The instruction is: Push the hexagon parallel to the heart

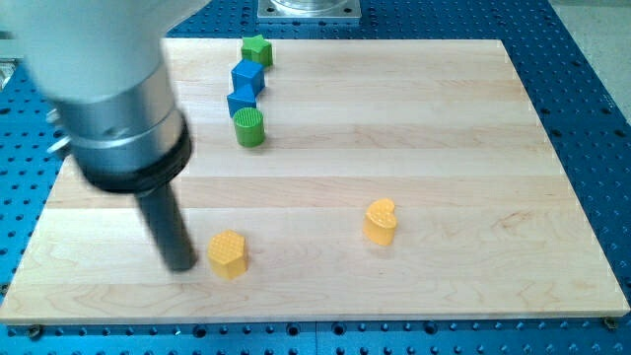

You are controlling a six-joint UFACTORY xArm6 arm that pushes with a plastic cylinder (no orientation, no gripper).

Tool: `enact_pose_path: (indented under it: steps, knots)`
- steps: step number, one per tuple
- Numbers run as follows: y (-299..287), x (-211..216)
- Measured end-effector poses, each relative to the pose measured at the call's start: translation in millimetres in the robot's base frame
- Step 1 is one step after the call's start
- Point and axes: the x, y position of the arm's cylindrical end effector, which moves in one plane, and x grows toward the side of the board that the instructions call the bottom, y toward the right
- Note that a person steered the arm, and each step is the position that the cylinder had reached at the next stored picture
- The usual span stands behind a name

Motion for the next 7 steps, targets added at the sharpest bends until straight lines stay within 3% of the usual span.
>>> enact_pose_path:
  steps: [1,2,3,4,5,6,7]
  knots:
    - [20.0,29.2]
    - [69.8,7.4]
    - [82.4,-27.8]
    - [59.3,18.9]
    - [-15.7,25.6]
    - [-20.2,12.0]
    - [-17.3,-29.5]
